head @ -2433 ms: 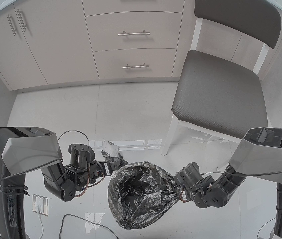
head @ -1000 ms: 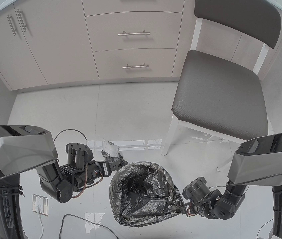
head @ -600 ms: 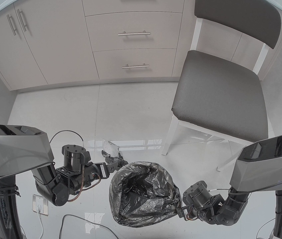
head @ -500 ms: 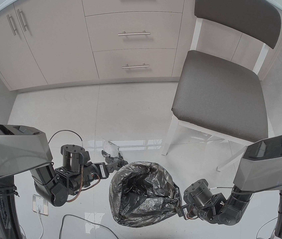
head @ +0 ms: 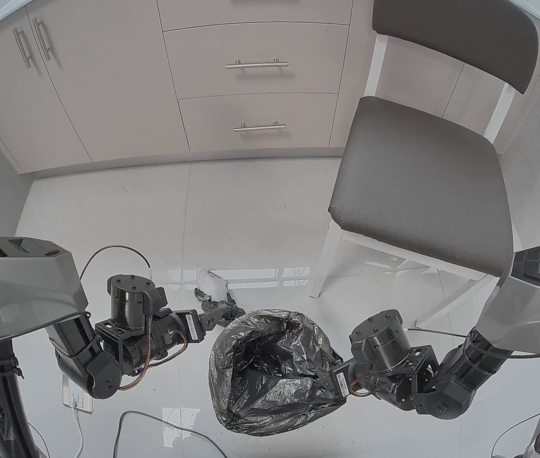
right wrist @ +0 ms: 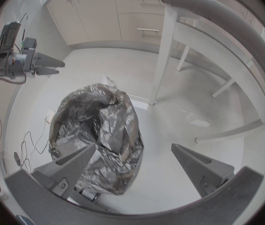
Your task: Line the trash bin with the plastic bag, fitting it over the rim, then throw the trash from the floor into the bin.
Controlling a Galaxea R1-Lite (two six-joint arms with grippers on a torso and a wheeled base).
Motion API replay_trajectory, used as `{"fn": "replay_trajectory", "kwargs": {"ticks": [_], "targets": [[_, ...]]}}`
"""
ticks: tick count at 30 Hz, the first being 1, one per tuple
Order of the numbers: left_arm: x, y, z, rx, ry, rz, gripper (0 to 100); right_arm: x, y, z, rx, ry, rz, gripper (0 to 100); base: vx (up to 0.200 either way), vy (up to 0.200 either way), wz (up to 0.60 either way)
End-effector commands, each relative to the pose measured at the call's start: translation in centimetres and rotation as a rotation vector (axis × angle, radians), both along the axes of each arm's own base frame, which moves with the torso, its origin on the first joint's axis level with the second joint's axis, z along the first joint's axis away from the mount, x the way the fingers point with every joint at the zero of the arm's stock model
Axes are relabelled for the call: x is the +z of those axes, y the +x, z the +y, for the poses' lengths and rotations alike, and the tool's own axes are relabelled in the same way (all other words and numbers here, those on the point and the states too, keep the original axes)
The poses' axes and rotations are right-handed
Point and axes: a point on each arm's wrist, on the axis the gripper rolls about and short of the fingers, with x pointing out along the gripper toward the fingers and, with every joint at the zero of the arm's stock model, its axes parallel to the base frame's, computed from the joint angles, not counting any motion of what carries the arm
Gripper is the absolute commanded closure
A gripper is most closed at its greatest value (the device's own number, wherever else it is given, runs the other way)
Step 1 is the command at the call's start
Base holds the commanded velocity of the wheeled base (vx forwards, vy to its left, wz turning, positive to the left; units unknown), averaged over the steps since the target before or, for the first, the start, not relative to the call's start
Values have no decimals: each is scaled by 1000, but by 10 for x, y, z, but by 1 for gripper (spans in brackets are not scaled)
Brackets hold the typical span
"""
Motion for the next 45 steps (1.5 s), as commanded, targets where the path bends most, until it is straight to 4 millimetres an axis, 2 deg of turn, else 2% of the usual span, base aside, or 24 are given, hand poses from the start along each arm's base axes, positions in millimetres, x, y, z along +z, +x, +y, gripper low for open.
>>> {"fn": "replay_trajectory", "kwargs": {"ticks": [1,7,11,16,25,31,37,42,45], "targets": [[2,1,0,0,-4,-8,0,4,9,25,37,36,-37,0,0,0,0],[3,2,0,-3,-8,-11,0,-3,8,50,88,14,-13,0,0,0,0],[1,2,1,0,-8,-6,0,-16,4,56,107,-7,10,0,0,0,0],[0,3,0,-1,-9,-6,0,-16,-4,69,162,18,22,0,0,0,0],[-2,5,1,12,-25,5,0,-45,-1,82,189,17,77,0,0,0,0],[-2,5,1,17,-32,6,0,-57,2,86,180,29,98,0,0,0,0],[-2,5,0,16,-33,6,0,-60,-1,85,180,27,112,0,0,0,0],[-2,3,1,18,-32,11,0,-57,-16,82,192,60,171,0,0,0,0],[-2,4,1,19,-32,8,0,-51,-34,79,219,83,214,0,0,0,0]]}}
